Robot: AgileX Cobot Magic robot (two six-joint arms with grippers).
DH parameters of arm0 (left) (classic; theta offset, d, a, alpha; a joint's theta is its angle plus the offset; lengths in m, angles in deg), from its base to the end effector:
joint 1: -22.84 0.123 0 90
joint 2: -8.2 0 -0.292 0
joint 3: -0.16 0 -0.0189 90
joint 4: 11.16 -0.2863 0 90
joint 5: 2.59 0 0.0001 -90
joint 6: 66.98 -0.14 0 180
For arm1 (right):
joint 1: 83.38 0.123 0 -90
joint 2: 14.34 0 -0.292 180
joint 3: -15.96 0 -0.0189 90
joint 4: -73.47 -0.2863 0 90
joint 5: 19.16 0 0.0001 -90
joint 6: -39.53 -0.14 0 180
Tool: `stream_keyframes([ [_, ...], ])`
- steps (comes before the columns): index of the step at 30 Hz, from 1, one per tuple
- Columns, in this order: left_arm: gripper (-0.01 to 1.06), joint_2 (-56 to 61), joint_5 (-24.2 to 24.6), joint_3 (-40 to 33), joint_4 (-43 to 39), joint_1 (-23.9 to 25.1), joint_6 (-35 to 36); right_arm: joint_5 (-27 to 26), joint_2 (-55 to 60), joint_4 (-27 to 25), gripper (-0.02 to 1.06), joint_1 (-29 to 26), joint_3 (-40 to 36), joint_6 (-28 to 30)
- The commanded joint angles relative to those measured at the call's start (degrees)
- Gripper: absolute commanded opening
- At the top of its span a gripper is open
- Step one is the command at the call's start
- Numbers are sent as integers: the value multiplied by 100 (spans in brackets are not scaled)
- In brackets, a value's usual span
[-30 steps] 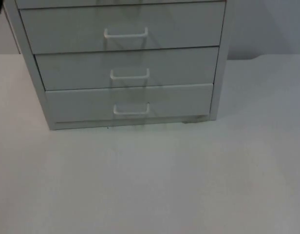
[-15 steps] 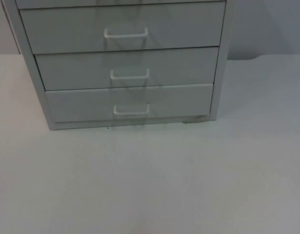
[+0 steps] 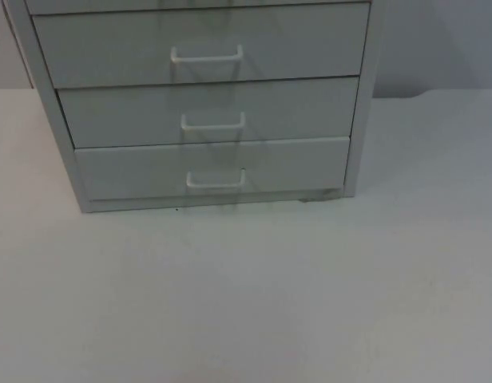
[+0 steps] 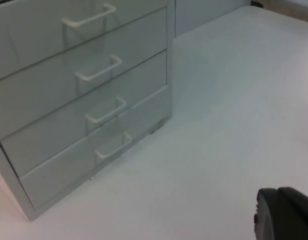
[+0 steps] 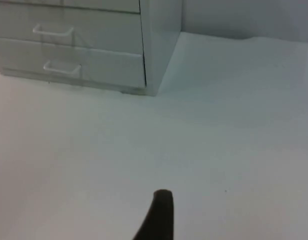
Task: Open the drawer with the left hand, place the block into the drawer with the right hand, then close the drawer with the left hand.
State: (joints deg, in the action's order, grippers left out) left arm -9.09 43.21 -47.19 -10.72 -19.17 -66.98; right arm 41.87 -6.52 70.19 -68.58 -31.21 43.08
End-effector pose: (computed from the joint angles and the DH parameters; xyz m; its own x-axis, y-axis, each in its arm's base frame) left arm 0.0760 -0.0695 0.3005 -0.2631 0.2298 -0.9370 0.6717 0.7408 -0.0069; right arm 0.0562 0.0221 0.2811 -0.4131 -0.1445 -0.8992 -0.3129 0.9497 -0.0088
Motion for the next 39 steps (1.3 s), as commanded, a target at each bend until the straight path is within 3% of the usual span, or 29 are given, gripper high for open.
stream_keyframes([
  [1,0,98,47,-22,-5,21,109,88,-22,43,75,37,-74,10],
  [16,0,423,882,-22,-171,21,343,88,-22,42,75,37,-65,-28],
  [23,0,969,945,-22,-199,21,384,88,-22,42,75,37,-65,-28],
  [26,0,969,1499,-45,-266,21,457,88,-22,42,75,37,-65,-28],
  [39,0,969,1591,-173,-336,21,525,88,-22,42,78,37,-65,-28],
])
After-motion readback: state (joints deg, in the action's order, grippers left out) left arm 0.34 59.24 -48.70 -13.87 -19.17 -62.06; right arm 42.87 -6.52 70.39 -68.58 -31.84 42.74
